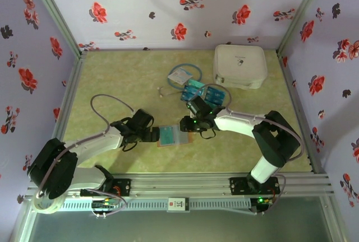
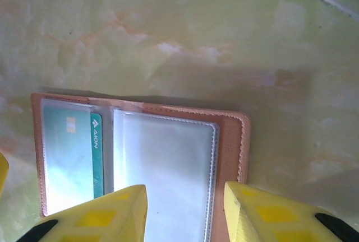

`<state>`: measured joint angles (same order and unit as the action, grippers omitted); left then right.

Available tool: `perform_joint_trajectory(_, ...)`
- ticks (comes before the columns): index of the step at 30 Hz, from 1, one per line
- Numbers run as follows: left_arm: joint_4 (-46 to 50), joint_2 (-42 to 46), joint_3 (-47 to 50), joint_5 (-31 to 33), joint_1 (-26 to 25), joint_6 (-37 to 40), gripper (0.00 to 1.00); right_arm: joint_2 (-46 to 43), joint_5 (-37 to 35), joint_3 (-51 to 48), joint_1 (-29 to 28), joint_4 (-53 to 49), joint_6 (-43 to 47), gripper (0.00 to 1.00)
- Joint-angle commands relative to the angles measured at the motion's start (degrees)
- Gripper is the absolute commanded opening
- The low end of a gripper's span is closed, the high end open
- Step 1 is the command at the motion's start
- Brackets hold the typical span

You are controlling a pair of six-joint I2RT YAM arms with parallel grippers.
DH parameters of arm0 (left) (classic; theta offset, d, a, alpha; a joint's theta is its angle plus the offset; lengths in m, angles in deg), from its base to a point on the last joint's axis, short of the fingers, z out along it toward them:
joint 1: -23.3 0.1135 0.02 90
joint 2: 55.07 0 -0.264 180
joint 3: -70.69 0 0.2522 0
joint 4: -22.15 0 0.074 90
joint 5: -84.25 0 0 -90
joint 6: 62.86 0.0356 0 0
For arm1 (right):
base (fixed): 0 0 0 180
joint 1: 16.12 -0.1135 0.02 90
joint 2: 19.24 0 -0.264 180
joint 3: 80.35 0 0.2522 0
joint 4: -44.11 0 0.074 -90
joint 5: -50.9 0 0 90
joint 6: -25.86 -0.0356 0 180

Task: Put the credit cards into the card holder

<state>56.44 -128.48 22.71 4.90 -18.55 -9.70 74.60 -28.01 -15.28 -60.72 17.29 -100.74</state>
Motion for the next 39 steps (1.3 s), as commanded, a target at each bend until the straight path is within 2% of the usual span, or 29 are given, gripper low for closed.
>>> perform_joint_trajectory(1,-0.5,-0.26,0.91,-0.33,-0.34,-1.22,1.0,-0.51,1.37,-0.88,0.31,2.07,-1.44,0.42)
perform_joint_trajectory(23,-2.78,-7.89,0.59,0.16,-0.38,0.76,1.0,2.01,1.28,-1.87,0.59,2.77,-2.16,0.46)
perform_joint_trajectory(39,-3.95,-9.38,1.02,0.21,-0.65,0.8,1.0,5.05,9.26,-0.39,-0.17,6.76,-3.58,0.44)
